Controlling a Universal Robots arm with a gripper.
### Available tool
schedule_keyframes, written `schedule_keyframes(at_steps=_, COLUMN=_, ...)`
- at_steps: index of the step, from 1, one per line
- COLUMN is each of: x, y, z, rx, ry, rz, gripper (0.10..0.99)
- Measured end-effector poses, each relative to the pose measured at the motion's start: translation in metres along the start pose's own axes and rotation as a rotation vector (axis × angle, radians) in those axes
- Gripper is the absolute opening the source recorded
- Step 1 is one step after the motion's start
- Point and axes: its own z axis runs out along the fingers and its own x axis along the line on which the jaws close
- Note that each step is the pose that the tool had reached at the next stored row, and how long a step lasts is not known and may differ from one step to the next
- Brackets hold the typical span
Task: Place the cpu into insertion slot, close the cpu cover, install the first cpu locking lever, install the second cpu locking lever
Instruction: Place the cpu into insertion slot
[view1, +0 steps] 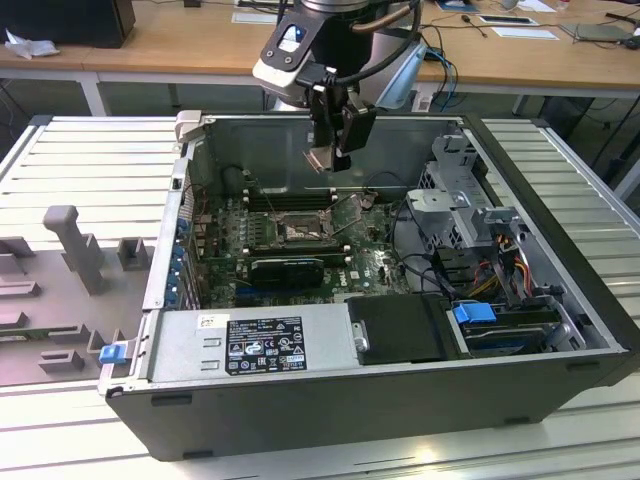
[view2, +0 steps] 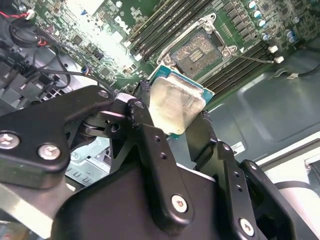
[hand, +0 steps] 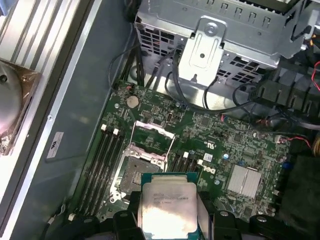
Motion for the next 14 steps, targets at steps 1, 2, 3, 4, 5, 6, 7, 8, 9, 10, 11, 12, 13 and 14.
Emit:
schedule_keyframes(at_steps=1, x=0.0000, y=0.0000, z=0.0001, rx=0.000, ry=-0.0012, rz=0.014, gripper=0.525)
schedule_keyframes(at_steps=2, x=0.0000, y=0.0000, z=0.0002, rx=0.000, ry=-0.0022, rz=0.025, gripper=0.525)
schedule_keyframes(at_steps=3, x=0.0000, y=0.0000, z=0.0003, rx=-0.001, ry=-0.0031, rz=0.035, gripper=0.525)
schedule_keyframes(at_steps=4, x=0.0000, y=0.0000, z=0.0003, rx=-0.001, ry=-0.0045, rz=0.051, gripper=0.525)
schedule_keyframes(at_steps=5, x=0.0000, y=0.0000, z=0.0004, rx=-0.001, ry=-0.0055, rz=0.062, gripper=0.525)
schedule_keyframes(at_steps=6, x=0.0000, y=0.0000, z=0.0004, rx=-0.001, ry=-0.0062, rz=0.070, gripper=0.525)
schedule_keyframes(at_steps=7, x=0.0000, y=0.0000, z=0.0005, rx=-0.002, ry=-0.0072, rz=0.082, gripper=0.525)
schedule_keyframes(at_steps=8, x=0.0000, y=-0.0001, z=0.0006, rx=-0.002, ry=-0.0083, rz=0.094, gripper=0.525)
schedule_keyframes(at_steps=9, x=0.0000, y=-0.0001, z=0.0006, rx=-0.002, ry=-0.0090, rz=0.102, gripper=0.525)
schedule_keyframes(at_steps=10, x=0.0000, y=-0.0001, z=0.0007, rx=-0.002, ry=-0.0099, rz=0.112, gripper=0.525)
schedule_keyframes(at_steps=11, x=0.0000, y=-0.0001, z=0.0007, rx=-0.002, ry=-0.0106, rz=0.120, gripper=0.525)
schedule_keyframes(at_steps=12, x=0.0000, y=-0.0001, z=0.0010, rx=-0.003, ry=-0.0119, rz=0.135, gripper=0.525)
schedule_keyframes(at_steps=13, x=0.0000, y=-0.0001, z=0.0013, rx=-0.003, ry=-0.0143, rz=0.161, gripper=0.525)
schedule_keyframes(at_steps=14, x=0.0000, y=-0.0001, z=0.0014, rx=-0.003, ry=-0.0152, rz=0.171, gripper=0.525)
